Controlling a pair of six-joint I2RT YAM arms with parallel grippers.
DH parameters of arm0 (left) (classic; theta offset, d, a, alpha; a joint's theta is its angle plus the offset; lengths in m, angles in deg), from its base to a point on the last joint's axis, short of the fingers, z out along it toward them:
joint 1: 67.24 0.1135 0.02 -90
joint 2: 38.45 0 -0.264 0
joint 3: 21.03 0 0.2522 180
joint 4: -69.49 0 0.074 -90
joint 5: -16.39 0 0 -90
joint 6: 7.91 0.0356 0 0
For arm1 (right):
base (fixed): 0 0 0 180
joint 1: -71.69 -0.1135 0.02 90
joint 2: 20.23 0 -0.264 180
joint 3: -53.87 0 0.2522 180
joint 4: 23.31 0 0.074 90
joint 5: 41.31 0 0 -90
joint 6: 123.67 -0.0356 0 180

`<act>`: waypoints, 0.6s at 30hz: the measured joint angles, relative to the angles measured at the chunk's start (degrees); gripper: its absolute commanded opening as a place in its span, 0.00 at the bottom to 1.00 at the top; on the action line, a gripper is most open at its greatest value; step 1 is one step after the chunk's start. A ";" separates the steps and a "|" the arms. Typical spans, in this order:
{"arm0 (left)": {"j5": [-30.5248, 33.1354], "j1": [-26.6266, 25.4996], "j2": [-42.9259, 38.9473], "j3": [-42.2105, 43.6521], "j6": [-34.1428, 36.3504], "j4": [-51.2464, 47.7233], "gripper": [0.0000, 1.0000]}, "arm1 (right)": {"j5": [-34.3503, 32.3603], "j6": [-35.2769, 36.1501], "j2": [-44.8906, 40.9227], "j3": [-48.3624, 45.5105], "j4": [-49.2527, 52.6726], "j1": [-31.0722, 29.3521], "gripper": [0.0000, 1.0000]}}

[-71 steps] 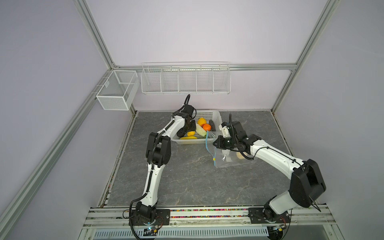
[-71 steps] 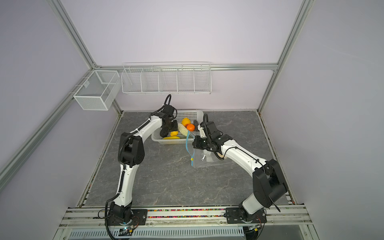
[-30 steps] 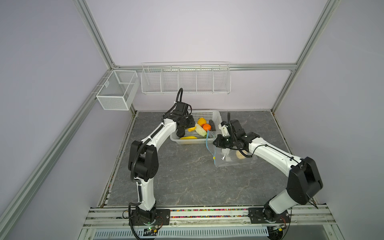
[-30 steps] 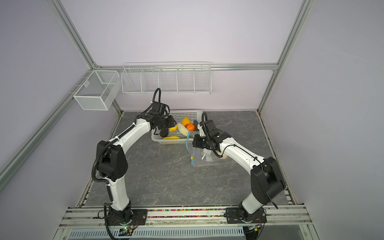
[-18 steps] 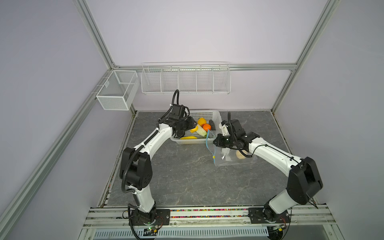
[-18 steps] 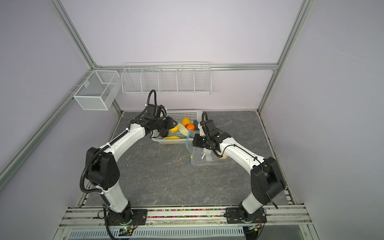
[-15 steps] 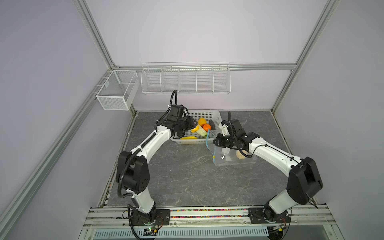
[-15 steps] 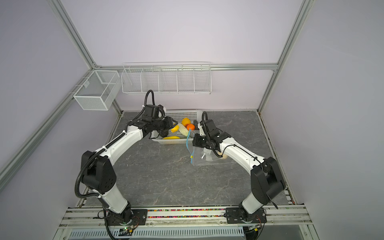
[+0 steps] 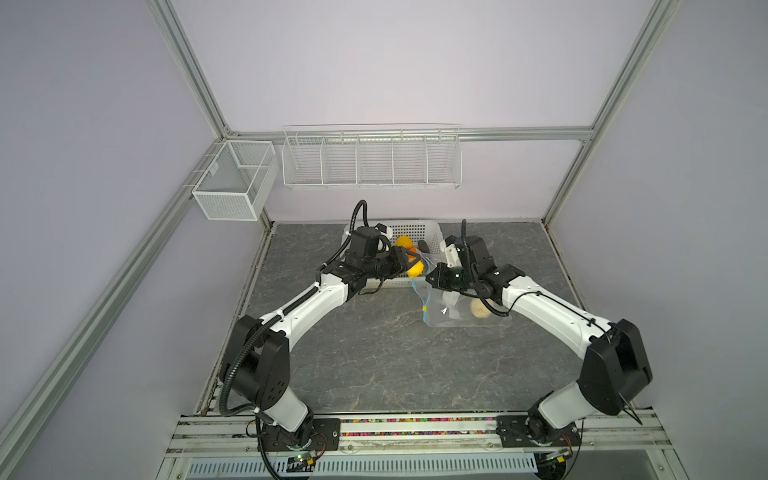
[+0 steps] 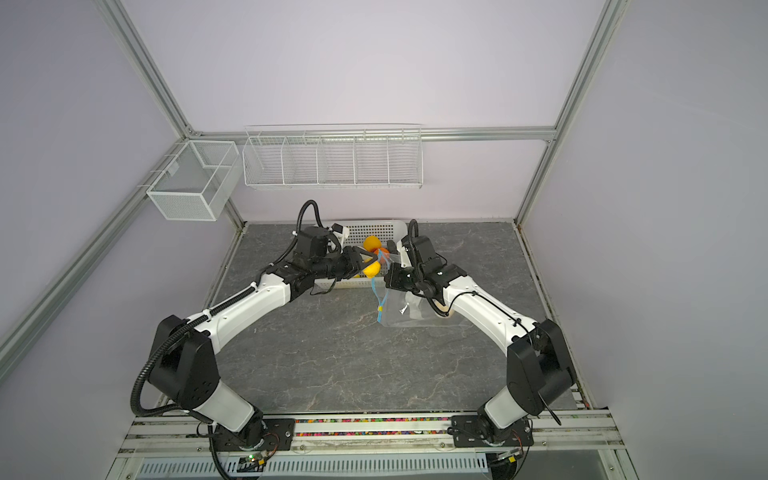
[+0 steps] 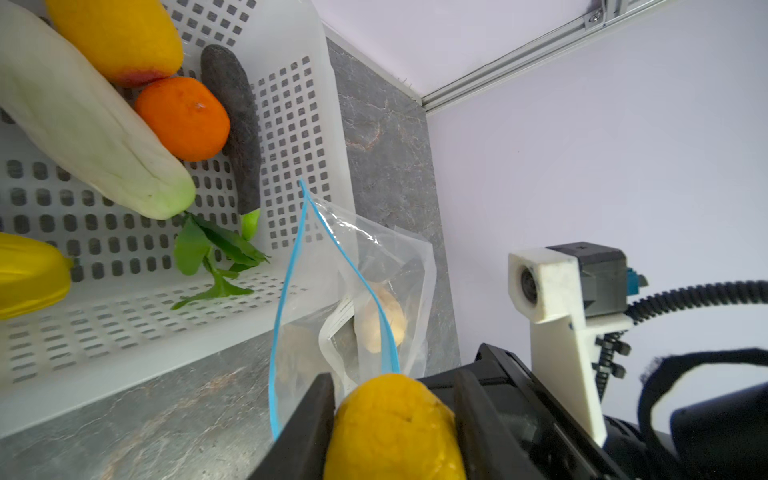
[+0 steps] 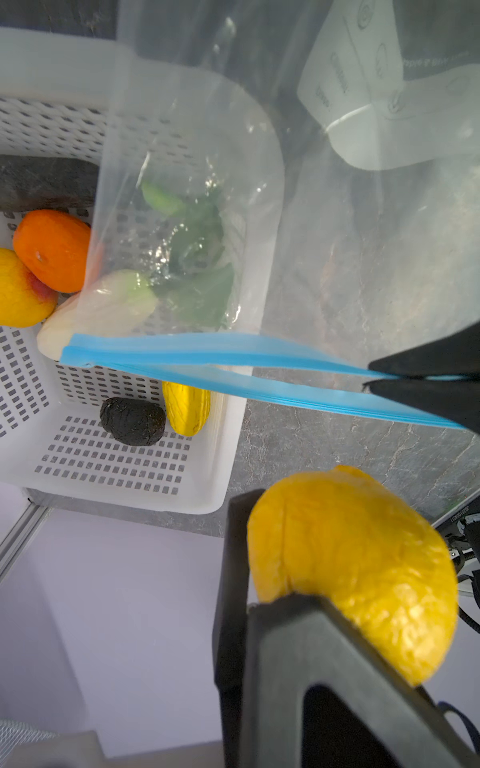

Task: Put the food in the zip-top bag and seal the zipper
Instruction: 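Carry the lemon with the left gripper to the bag mouth held by the right gripper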

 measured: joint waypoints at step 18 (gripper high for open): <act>0.11 -2.19 1.95 2.97 -6.01 9.01 0.36 | 1.07 -1.44 -3.15 -0.44 -0.09 0.50 0.06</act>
